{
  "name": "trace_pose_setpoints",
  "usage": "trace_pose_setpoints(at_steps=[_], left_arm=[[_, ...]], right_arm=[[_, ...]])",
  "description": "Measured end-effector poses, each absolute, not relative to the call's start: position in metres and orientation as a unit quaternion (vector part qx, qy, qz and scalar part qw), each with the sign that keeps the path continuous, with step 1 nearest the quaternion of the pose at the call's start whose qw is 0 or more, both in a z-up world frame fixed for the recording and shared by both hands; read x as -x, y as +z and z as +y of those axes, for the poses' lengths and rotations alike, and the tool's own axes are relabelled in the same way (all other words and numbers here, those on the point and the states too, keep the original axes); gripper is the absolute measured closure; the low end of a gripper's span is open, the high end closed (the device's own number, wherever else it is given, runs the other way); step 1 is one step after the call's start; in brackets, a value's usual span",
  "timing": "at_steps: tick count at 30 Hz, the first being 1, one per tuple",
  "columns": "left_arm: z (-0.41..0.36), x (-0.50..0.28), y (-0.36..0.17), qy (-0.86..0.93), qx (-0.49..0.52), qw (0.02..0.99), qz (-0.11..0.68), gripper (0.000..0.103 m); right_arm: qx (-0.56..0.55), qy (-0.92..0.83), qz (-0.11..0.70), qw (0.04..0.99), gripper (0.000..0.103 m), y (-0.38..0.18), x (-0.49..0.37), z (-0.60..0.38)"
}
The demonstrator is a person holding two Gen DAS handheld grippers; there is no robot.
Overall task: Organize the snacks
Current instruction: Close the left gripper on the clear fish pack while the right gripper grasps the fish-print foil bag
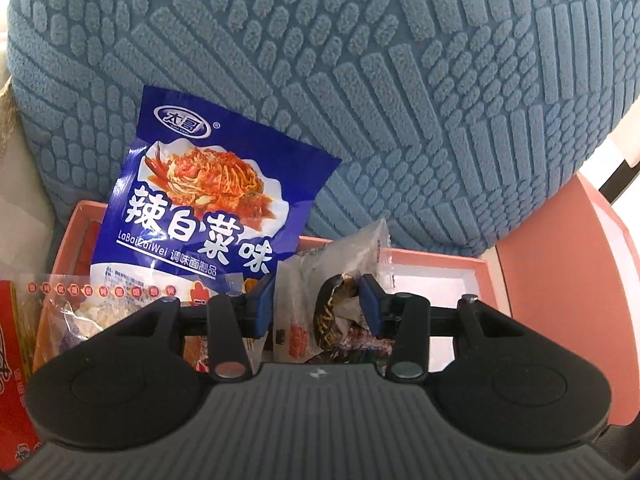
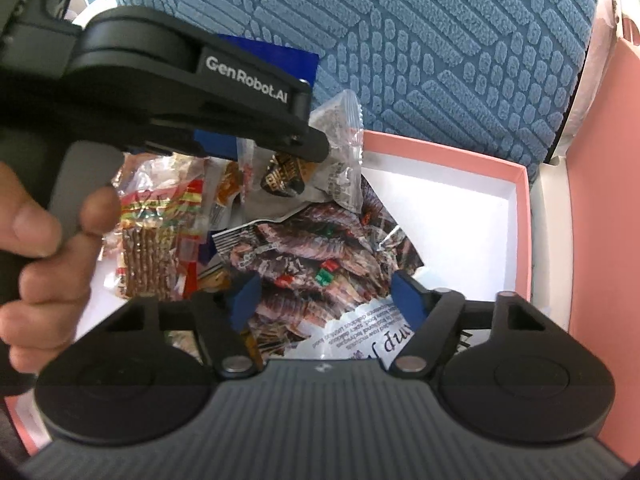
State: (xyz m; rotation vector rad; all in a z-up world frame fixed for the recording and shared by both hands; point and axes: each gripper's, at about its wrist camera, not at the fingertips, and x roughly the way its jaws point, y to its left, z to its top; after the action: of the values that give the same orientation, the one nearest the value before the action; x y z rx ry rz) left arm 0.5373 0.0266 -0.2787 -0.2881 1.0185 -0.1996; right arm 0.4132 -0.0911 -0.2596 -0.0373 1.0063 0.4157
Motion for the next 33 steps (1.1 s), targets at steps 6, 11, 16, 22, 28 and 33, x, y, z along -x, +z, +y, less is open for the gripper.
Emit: trace_pose_setpoints(at_steps=[6, 11, 16, 22, 28, 33], left_arm=[[0.013, -0.540, -0.293, -0.091, 0.125, 0.848, 0.507, 0.056], [0.010, -0.540, -0.296, -0.085, 0.132, 0.846, 0.510, 0.069], [0.015, -0.533, -0.288, -0.076, 0.139, 0.850, 0.503, 0.071], [0.038, -0.512, -0.270, -0.051, 0.161, 0.858, 0.484, 0.071], [0.061, -0.484, -0.254, -0.021, 0.184, 0.866, 0.464, 0.071], [0.071, -0.456, -0.243, -0.008, 0.187, 0.870, 0.455, 0.071]], right_arm=[[0.019, 0.202, 0.479, 0.854, 0.053, -0.253, -0.412, -0.093], [0.026, 0.196, 0.477, 0.856, 0.060, -0.248, -0.413, -0.093], [0.029, 0.192, 0.473, 0.859, 0.062, -0.240, -0.407, -0.093], [0.035, 0.186, 0.457, 0.869, 0.062, -0.231, -0.401, -0.101], [0.022, 0.180, 0.447, 0.876, 0.063, -0.218, -0.387, -0.113], [0.019, 0.177, 0.432, 0.884, 0.063, -0.206, -0.374, -0.119]])
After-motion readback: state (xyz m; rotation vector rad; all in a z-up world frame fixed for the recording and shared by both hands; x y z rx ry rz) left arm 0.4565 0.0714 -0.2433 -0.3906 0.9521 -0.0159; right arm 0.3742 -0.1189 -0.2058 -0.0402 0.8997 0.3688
